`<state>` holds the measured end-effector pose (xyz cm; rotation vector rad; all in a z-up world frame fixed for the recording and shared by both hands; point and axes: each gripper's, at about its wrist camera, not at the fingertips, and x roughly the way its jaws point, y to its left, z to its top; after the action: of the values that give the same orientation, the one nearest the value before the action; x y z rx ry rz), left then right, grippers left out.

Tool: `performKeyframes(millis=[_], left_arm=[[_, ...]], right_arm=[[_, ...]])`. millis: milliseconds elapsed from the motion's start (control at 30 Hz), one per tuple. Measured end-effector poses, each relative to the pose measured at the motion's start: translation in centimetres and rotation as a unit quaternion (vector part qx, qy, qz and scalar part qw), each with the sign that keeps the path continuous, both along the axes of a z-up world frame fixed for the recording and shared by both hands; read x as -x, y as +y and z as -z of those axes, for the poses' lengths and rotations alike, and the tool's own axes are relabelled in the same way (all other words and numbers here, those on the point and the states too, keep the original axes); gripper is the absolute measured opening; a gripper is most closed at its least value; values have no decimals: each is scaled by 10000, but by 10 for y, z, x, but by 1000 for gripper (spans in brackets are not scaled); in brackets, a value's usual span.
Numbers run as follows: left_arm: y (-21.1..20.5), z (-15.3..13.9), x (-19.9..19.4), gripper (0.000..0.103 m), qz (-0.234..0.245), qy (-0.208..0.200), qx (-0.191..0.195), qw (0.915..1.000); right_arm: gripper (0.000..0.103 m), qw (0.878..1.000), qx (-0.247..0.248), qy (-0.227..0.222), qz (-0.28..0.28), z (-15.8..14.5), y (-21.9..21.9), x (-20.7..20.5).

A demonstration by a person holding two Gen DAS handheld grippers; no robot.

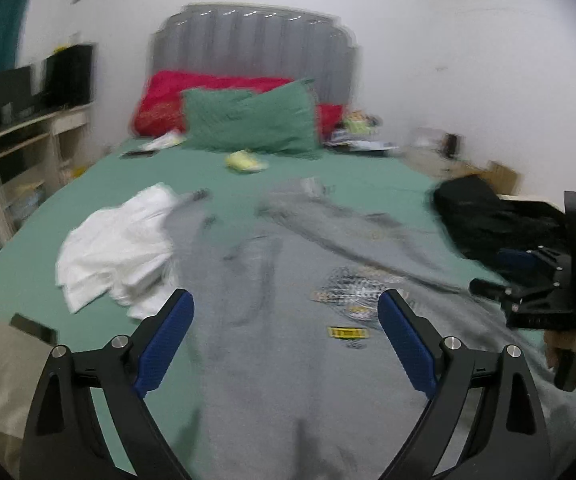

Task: Fold large clothes
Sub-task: 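Grasp a grey sweatshirt sleeve with the right gripper and lift it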

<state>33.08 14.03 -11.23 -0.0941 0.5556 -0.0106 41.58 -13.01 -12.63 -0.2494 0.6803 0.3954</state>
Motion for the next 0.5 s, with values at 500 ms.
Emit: performKeyframes(millis=[500], left_arm=[[127,62,-44,96,-1495,842,342,9846]], right_arm=[[56,9970,-143,648,389,106,168,-279]])
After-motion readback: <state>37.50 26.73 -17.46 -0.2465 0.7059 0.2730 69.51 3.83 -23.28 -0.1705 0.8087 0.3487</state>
